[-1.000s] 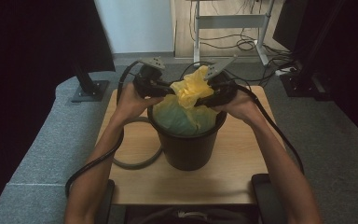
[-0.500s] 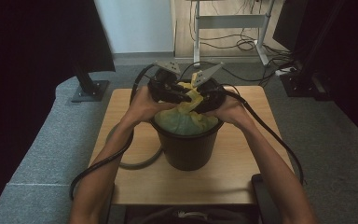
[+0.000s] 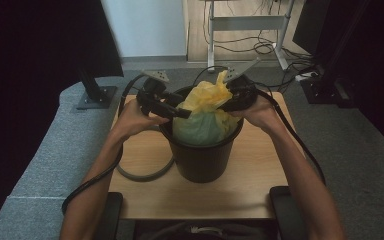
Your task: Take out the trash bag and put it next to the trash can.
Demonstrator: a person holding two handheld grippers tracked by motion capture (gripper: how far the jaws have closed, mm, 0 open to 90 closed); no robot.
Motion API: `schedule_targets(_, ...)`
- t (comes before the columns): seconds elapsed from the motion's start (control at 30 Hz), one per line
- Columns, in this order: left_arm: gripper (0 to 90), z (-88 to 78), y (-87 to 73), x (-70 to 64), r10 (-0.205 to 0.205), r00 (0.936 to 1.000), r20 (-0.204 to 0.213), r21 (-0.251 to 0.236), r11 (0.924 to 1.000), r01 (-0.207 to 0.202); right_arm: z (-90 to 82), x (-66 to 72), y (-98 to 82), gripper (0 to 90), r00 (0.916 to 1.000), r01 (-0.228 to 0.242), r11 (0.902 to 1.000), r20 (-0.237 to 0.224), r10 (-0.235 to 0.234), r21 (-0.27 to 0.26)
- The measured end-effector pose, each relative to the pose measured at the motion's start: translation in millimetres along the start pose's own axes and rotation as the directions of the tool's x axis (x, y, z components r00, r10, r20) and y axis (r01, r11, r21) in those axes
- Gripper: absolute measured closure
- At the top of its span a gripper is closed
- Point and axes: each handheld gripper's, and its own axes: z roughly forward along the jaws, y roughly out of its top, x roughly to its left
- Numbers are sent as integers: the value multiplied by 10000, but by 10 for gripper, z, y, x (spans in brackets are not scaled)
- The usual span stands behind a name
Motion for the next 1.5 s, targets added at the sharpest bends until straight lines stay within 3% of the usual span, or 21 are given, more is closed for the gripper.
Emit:
schedule_targets(0.07, 243, 40, -45, 26, -65, 10000, 67, 220, 9997, 64, -58, -6, 13, 768, 10000, -92, 9998, 9, 92, -160)
schedule_targets(0.13, 326, 98, -58, 49, -3, 10000, 57, 568, 9984, -1, -94, -4, 25, 768, 9996, -214, 9991, -166, 207, -379)
schedule_targets(0.23, 611, 208, -20, 64, 236, 9990, -385, 1259, 9919, -186, -96, 5, 43, 767, 9976, -333, 9981, -624, 301, -518)
schedule_targets(0.27, 729, 235, 3, 57, 343, 9969, -703, 1304, 9911, -249, -83, 12, 47, 767, 9966, -331, 9983, -774, 294, -470)
schedule_targets(0.33, 849, 234, 63, 57, 433, 9928, -1116, 955, 9949, -327, -42, 29, 52, 765, 9943, -276, 9991, -1036, 243, -307)
schedule_targets(0.4, 866, 191, 127, 49, 367, 9941, -1024, 299, 9990, -338, 1, 48, 49, 754, 9925, -230, 9997, -1202, 223, -46)
schedule_targets(0.47, 869, 145, 193, 17, 357, 9969, -700, -180, 9992, -371, 47, 60, 44, 684, 9954, 30, 9991, -963, 10, 419)
schedule_targets(0.57, 869, 129, 295, -70, 686, 9969, -377, -344, 9970, -699, 127, 58, 36, 434, 9972, 70, 9978, -753, -19, 666)
schedule_targets(0.63, 868, 145, 359, -128, 945, 9954, -126, -455, 9944, -949, 187, 63, 42, 268, 9977, -29, 9984, -681, 67, 566)
schedule_targets(0.73, 867, 196, 449, -203, 1263, 9917, 251, -550, 9907, -1248, 296, 112, 78, 167, 9968, 87, 9978, -802, -34, 656)
schedule_targets(0.8, 867, 230, 489, -239, 1401, 9884, 590, -731, 9880, -1357, 359, 152, 108, 209, 9964, 227, 9966, -838, -160, 789)
schedule_targets(0.9, 857, 225, 484, -248, 1398, 9875, 728, -902, 9870, -1331, 374, 165, 115, 508, 9951, 410, 9958, -925, -334, 815)
schedule_targets(0.97, 743, 157, 457, -234, 1189, 9899, 766, -1128, 9875, -1099, 352, 157, 86, 651, 9959, 531, 9956, -770, -472, 766)
schedule_targets(1.0, 658, 105, 438, -232, 1101, 9924, 543, -1230, 9871, -1028, 332, 147, 70, 697, 9965, 503, 9964, -708, -455, 679)
schedule_targets(1.1, 445, -60, 346, -199, 786, 9969, 43, -1155, 9903, -776, 250, 101, 22, 736, 9986, 230, 9986, -488, -207, 481)
schedule_targets(1.17, 374, -132, 255, -170, 652, 9969, -445, -813, 9943, -687, 173, 62, 3, 738, 9996, 48, 9992, -268, -38, 394)
schedule_targets(1.23, 353, -136, 158, -117, 506, 9978, -432, -397, 9978, -524, 78, 21, 1, 738, 9998, -126, 9999, -176, 128, 101)
schedule_targets(1.3, 378, -77, 81, -69, 430, 9973, -594, 119, 9990, -424, 18, 8, 12, 737, 9993, -221, 9996, -292, 216, -166)
schedule_targets(1.4, 619, 64, 52, -11, 475, 9978, -459, 659, 9968, -444, -7, 22, 46, 724, 9976, -181, 9994, -668, 162, -282)
schedule_targets(1.47, 787, 137, 92, -11, 706, 9961, -533, 583, 9960, -675, 46, 52, 68, 649, 9954, -54, 10000, -955, 46, -74)
schedule_targets(1.5, 820, 161, 121, -13, 728, 9965, -410, 388, 9967, -713, 70, 61, 71, 588, 9945, -30, 10000, -1049, 32, 21)
